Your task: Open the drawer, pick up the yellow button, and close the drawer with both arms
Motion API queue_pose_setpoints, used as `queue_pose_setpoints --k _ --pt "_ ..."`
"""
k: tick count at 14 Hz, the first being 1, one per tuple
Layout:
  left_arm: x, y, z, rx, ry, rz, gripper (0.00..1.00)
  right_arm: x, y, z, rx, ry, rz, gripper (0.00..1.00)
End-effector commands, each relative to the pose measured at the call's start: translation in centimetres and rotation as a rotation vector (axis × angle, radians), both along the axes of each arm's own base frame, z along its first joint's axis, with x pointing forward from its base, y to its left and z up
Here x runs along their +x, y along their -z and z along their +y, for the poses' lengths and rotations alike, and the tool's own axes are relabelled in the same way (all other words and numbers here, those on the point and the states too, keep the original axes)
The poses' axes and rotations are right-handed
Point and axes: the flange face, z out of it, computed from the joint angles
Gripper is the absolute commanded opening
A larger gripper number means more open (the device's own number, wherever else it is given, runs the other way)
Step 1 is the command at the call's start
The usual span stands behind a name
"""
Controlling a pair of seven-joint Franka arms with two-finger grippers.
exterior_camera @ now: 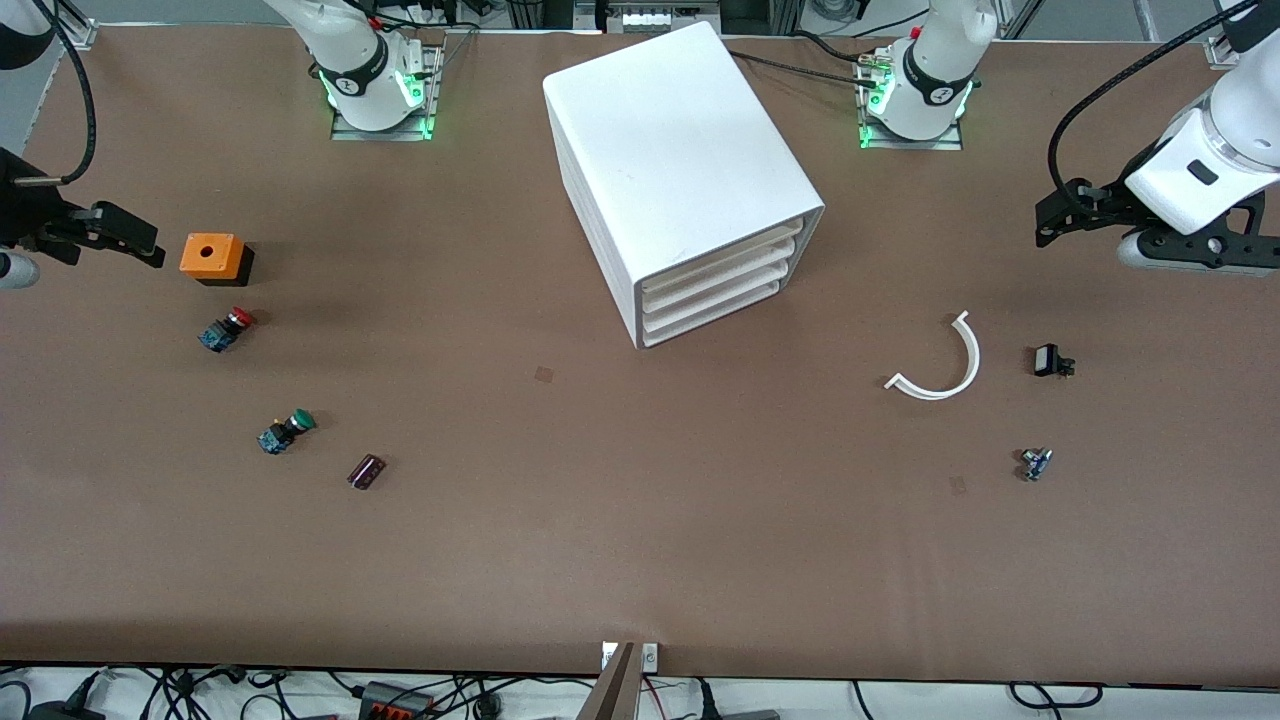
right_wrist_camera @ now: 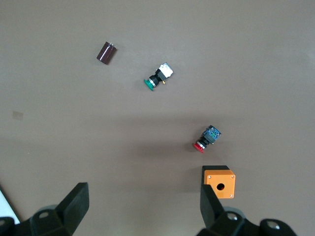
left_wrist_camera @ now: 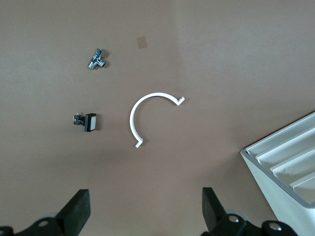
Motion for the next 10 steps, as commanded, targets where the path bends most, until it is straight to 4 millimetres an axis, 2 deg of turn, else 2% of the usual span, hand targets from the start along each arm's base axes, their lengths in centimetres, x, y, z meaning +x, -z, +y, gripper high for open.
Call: queue_pose_setpoints --k 1,10 --pt "-0.11 -0.71 -0.14 -0.014 0.019 0.002 1.0 -0.68 -0.23 0.1 -0.005 -0.008 -0.011 1.0" --pt "-0.1 -0.71 -0.06 -0.014 0.017 0.002 1.0 -0.37 -0.34 0.31 0.001 -0.02 -0.017 1.0"
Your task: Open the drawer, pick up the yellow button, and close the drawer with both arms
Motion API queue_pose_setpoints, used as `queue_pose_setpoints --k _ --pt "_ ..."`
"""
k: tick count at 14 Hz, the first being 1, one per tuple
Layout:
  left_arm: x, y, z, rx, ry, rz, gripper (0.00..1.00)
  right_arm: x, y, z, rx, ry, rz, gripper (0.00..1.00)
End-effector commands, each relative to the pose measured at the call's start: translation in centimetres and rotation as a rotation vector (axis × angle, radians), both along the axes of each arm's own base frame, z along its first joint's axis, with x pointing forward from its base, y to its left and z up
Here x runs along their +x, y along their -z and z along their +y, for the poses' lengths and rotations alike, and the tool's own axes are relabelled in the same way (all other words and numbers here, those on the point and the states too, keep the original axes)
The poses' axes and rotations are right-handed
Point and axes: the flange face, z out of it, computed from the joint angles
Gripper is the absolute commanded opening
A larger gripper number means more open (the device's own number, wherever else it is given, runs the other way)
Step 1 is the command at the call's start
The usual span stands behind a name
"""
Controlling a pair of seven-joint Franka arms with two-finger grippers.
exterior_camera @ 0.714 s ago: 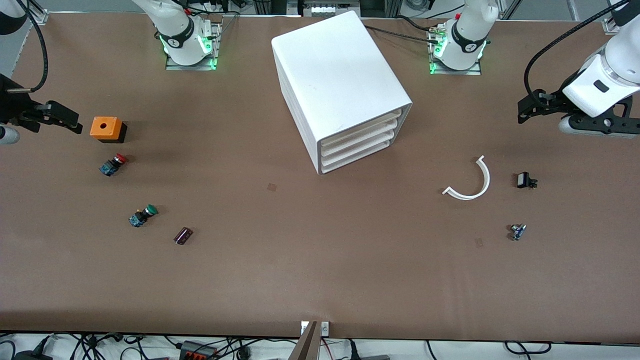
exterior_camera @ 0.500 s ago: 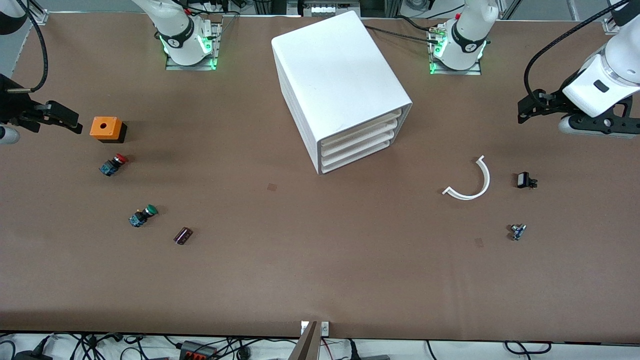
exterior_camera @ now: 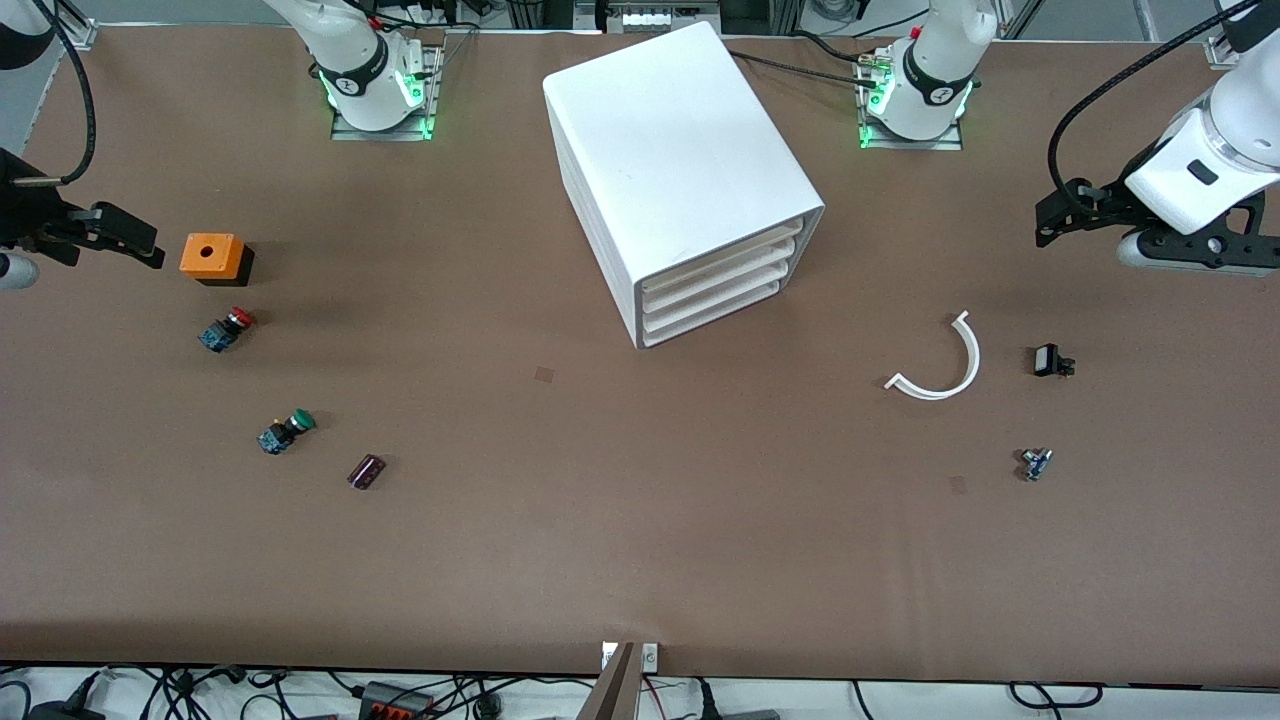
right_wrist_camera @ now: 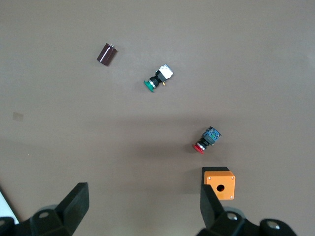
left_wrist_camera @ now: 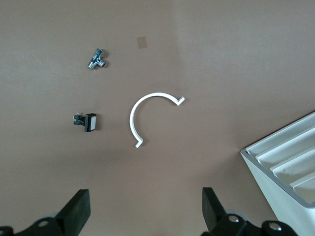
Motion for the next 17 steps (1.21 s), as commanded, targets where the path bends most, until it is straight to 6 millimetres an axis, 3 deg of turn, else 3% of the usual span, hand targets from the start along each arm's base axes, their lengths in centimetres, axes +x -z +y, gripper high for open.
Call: queue_pose_setpoints --k 1,7,12,15,17 --pt "-0.1 -0.7 -0.1 -0.014 0.016 0.002 1.0 -0.5 -0.2 0.3 0.003 -0.018 -0.006 1.0" --pt "-0.1 -0.7 -0.1 -0.014 0.016 0.002 1.0 -0.2 0.6 0.6 0.007 -0.027 0.011 1.0" --pt "-0.1 -0.7 -0.1 -0.014 0.016 0.002 1.0 0.6 1.9 4.4 0.01 -0.075 0.024 1.0" --pt "-0.1 -0.6 -0.1 -0.014 0.013 0.005 1.0 0.7 2.2 7.6 0.011 -0.13 0.025 1.0" --pt "-0.9 -0.1 -0.4 -0.02 0.02 0.08 1.0 1.2 2.9 8.4 0.025 -0.137 0.028 1.0"
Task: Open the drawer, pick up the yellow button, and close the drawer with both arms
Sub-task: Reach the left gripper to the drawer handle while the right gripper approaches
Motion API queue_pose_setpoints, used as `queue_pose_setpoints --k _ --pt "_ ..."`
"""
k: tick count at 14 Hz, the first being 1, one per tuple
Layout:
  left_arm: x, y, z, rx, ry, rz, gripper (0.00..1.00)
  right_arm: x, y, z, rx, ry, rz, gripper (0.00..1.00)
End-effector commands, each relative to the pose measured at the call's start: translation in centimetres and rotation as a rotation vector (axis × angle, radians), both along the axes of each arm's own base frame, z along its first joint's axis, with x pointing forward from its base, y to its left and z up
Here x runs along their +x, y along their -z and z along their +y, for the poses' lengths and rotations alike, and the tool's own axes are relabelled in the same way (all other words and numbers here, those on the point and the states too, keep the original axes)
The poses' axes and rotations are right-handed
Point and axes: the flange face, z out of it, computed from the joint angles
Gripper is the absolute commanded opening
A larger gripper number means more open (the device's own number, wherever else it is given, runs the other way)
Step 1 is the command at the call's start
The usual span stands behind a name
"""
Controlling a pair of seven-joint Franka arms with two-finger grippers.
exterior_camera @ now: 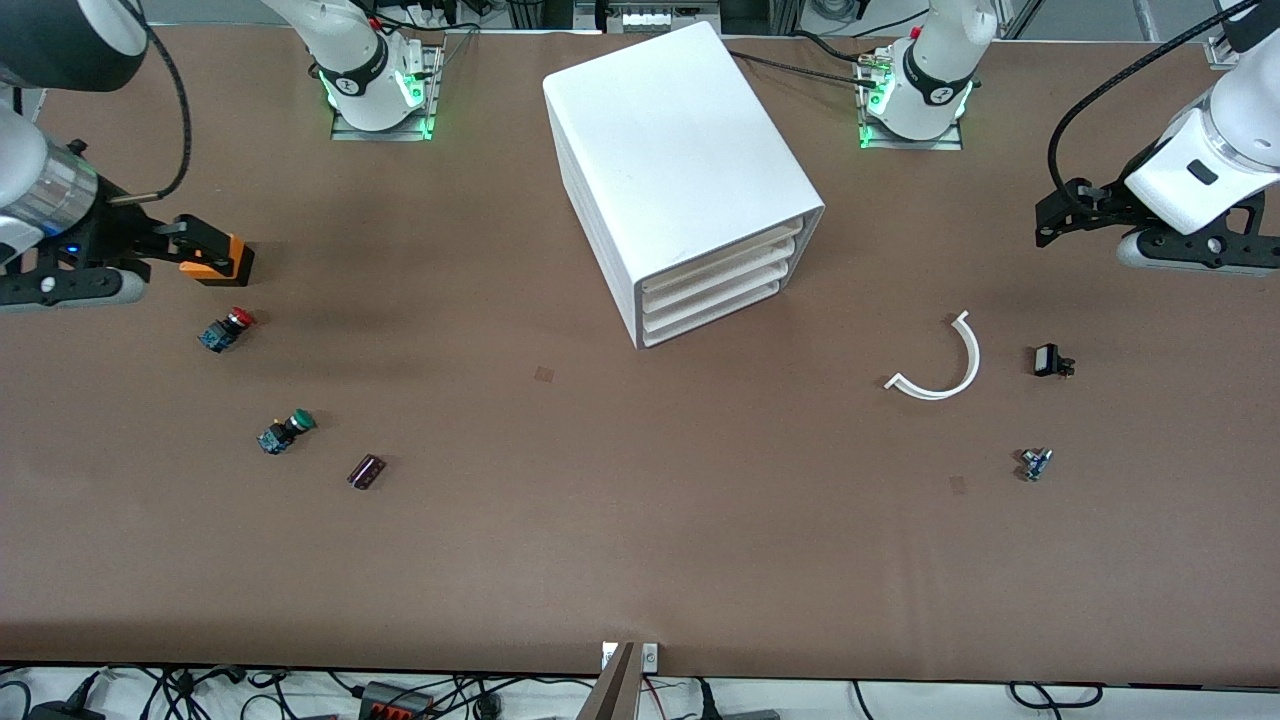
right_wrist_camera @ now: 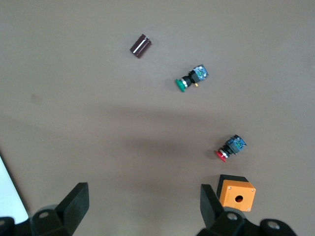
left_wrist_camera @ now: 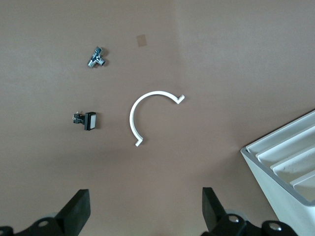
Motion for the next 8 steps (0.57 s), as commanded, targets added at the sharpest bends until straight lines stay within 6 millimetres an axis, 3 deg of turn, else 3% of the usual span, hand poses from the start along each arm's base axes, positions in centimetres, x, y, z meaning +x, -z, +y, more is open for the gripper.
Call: queue_pose_setpoints --k 1,5,8 --pt "-1.1 0.3 -0.9 -0.059 0.018 0.112 1.0 0.3 0.7 1.9 0.057 -0.011 -0.001 1.0" --pt "-1.8 3.6 -2.5 -0.159 0.036 0.339 1.0 0.8 1.4 7.9 0.101 -0.096 -0.045 1.0" --pt "-1.4 6.5 -5.2 -0.27 0.075 0.441 1.0 1.2 2.5 12.1 0.108 -0.147 -0.071 1.0"
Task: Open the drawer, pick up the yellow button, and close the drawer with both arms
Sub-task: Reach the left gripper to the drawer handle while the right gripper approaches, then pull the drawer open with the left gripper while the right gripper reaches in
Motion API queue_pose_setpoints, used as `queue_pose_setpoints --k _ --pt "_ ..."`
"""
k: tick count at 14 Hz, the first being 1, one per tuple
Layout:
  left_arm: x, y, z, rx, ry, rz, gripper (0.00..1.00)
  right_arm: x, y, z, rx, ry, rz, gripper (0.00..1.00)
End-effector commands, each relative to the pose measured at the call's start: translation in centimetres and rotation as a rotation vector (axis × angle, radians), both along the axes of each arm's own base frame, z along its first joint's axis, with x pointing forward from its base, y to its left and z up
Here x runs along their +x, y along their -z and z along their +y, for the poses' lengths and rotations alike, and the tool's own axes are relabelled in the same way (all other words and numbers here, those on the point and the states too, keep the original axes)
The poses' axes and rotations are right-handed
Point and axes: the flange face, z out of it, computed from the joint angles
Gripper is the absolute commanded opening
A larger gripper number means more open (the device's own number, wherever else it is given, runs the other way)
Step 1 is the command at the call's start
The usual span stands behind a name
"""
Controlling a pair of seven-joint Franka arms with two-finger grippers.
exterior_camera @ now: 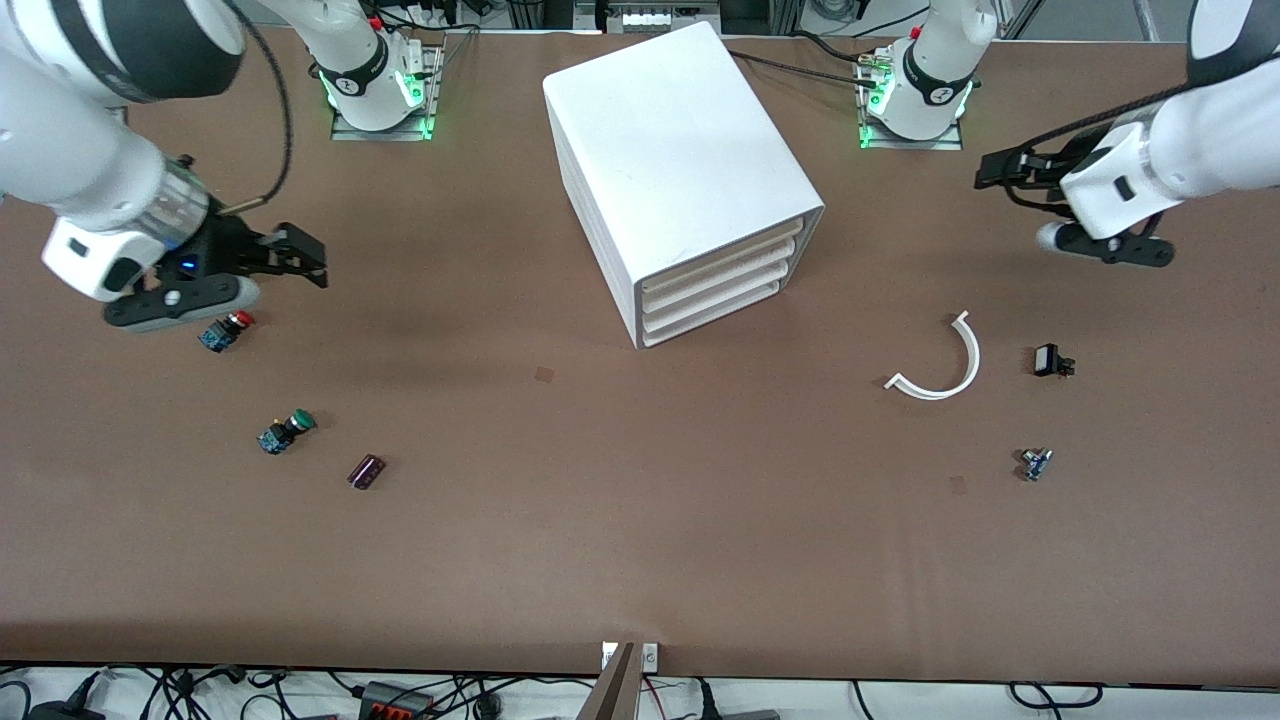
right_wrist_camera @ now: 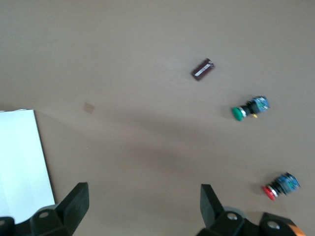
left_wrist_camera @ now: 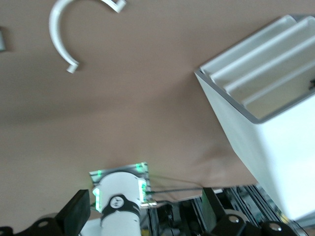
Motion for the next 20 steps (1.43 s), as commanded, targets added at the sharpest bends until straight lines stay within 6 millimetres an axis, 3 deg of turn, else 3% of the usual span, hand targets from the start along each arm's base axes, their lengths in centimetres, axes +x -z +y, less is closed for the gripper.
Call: queue_pose_setpoints --k 1,2,4,6,8,10,13,15,17,20 --pt "1.4 2.2 -2.2 -0.13 0.055 0.064 1.0 0.4 1.2 2.9 0.013 -0.013 -0.008 1.0" --pt "2.1 3.4 -2.5 -0.215 0.082 0.061 1.0 0.3 2.0 4.1 0.009 -0.031 0.006 1.0" --pt "3.7 6.1 -3.2 -0.389 0.14 0.02 1.0 0.4 2.1 4.2 0.01 -0.031 0.001 1.0" --pt "5.2 8.5 -4.0 -0.529 0.161 -0.018 1.0 1.2 3.4 4.6 0.007 -0.035 0.018 1.0" --pt "6.1 12.2 -5.0 -0.706 0.172 -0.085 1.0 1.7 4.1 5.1 0.049 -0.035 0.043 1.0" --pt "5.5 15.6 -6.2 -0.845 0.111 -0.129 1.0 1.9 4.7 5.5 0.087 -0.025 0.053 1.0" --pt "3.8 20.1 -7.9 -0.956 0.06 -0.149 1.0 2.2 3.8 5.7 0.096 -0.018 0.036 1.0" --pt "2.5 22.0 -8.4 -0.999 0.039 -0.125 1.0 2.1 4.0 6.6 0.096 -0.027 0.034 1.0" --pt "0.5 23.5 -10.2 -1.035 0.015 -0.073 1.0 2.2 4.3 7.2 0.099 -0.032 0.027 1.0" --pt "-0.4 25.6 -11.5 -1.077 0.032 -0.054 1.0 2.2 4.8 7.8 0.098 -0.037 0.033 1.0"
